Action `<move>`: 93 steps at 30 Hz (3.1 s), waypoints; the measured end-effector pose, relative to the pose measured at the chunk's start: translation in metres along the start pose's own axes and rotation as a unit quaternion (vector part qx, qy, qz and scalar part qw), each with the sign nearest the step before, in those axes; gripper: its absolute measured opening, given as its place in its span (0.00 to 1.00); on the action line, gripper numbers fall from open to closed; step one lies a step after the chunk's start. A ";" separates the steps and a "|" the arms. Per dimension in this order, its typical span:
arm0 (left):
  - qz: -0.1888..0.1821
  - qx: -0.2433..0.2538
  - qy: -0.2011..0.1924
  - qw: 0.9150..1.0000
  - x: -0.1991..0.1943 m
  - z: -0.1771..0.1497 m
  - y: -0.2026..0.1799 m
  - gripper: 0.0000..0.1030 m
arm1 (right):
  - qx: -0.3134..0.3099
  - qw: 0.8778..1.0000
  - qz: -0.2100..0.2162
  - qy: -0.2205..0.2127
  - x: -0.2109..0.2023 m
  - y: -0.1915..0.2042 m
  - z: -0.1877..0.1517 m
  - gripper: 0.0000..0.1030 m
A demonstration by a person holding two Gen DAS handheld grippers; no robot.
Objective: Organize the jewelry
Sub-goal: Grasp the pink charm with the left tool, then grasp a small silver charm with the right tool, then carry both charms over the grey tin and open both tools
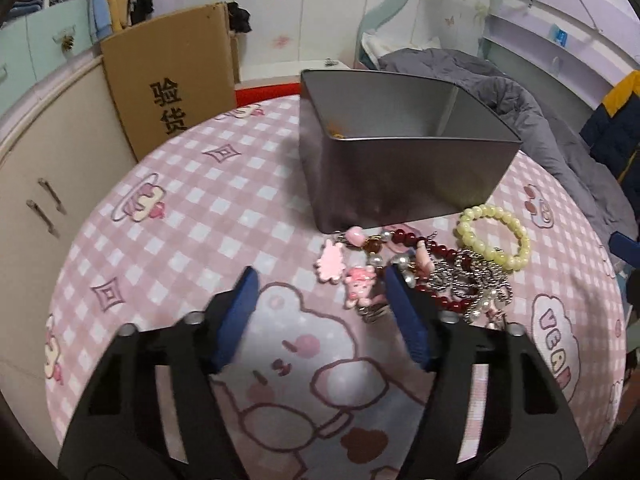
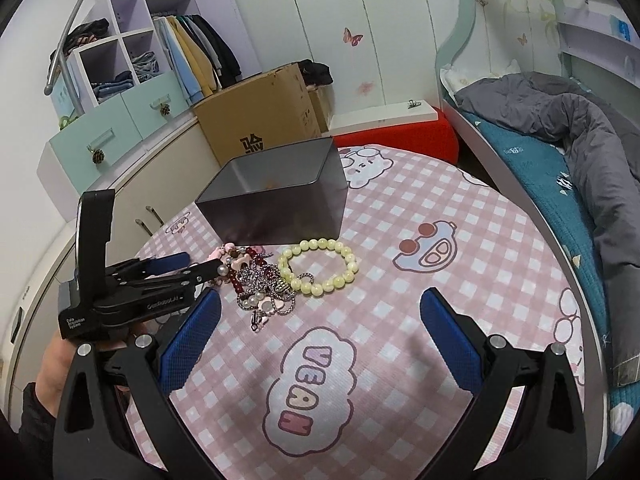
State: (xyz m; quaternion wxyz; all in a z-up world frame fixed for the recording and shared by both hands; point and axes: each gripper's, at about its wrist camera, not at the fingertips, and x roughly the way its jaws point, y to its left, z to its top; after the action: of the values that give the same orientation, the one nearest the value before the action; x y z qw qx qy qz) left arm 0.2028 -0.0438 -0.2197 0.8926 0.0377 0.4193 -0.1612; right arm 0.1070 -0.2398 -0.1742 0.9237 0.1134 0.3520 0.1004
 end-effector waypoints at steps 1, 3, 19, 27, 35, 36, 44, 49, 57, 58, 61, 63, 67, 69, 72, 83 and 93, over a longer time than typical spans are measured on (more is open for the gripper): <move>-0.007 0.001 0.002 1.000 0.001 0.000 -0.001 0.45 | 0.000 1.000 0.000 0.001 0.001 0.000 0.000 0.93; -0.014 0.003 0.004 1.000 0.002 0.001 -0.002 0.32 | -0.001 1.000 0.000 0.004 0.004 0.001 0.001 0.93; -0.054 -0.014 -0.012 0.998 -0.016 -0.014 0.009 0.11 | -0.011 1.000 0.002 0.014 0.011 0.007 0.002 0.93; -0.066 -0.041 -0.025 0.997 -0.037 -0.029 0.029 0.11 | -0.018 1.000 0.005 0.023 0.017 0.015 0.000 0.93; -0.075 -0.056 -0.056 0.994 -0.067 -0.032 0.040 0.11 | -0.039 0.997 0.010 0.061 0.034 0.027 -0.008 0.93; -0.079 -0.059 -0.061 0.993 -0.071 -0.032 0.041 0.11 | -0.045 0.997 0.015 0.066 0.036 0.030 -0.009 0.93; -0.097 -0.066 -0.071 0.991 -0.084 -0.037 0.038 0.11 | -0.086 0.991 0.028 0.095 0.065 0.059 -0.017 0.39; -0.101 -0.063 -0.069 0.990 -0.084 -0.039 0.032 0.11 | -0.136 0.985 -0.014 0.102 0.072 0.073 -0.025 0.12; -0.104 -0.056 -0.087 0.989 -0.098 -0.032 0.031 0.11 | -0.091 0.992 0.054 0.071 0.021 0.054 -0.020 0.12; -0.105 -0.055 -0.091 0.989 -0.100 -0.030 0.030 0.11 | -0.089 0.992 0.064 0.062 0.012 0.053 -0.014 0.12; -0.110 -0.049 -0.107 0.987 -0.111 -0.018 0.027 0.11 | -0.088 0.992 0.082 0.033 -0.010 0.054 0.006 0.12; -0.109 -0.039 -0.124 0.985 -0.122 -0.005 0.023 0.11 | -0.093 0.991 0.092 0.012 -0.022 0.059 0.021 0.12; -0.110 -0.022 -0.153 0.982 -0.138 0.027 0.018 0.11 | -0.117 0.988 0.092 -0.035 -0.041 0.069 0.072 0.12; -0.106 -0.010 -0.170 0.980 -0.145 0.049 0.013 0.11 | -0.121 0.987 0.096 -0.051 -0.043 0.071 0.094 0.12; -0.109 -0.003 -0.177 0.978 -0.147 0.081 0.006 0.11 | -0.119 0.987 0.093 -0.061 -0.036 0.069 0.128 0.12; -0.158 -0.018 -0.128 0.979 -0.112 0.136 0.001 0.11 | -0.076 0.992 0.097 -0.012 0.022 0.051 0.167 0.13; -0.128 -0.042 -0.096 0.986 -0.088 0.140 0.010 0.89 | -0.034 0.997 0.067 -0.006 0.038 0.034 0.165 0.84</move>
State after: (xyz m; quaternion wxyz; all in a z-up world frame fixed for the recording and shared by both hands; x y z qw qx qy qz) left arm 0.2564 -0.0402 -0.0625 0.9014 -0.0692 0.3396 -0.2596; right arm 0.2422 -0.2201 -0.0684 0.9204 0.1058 0.3344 0.1729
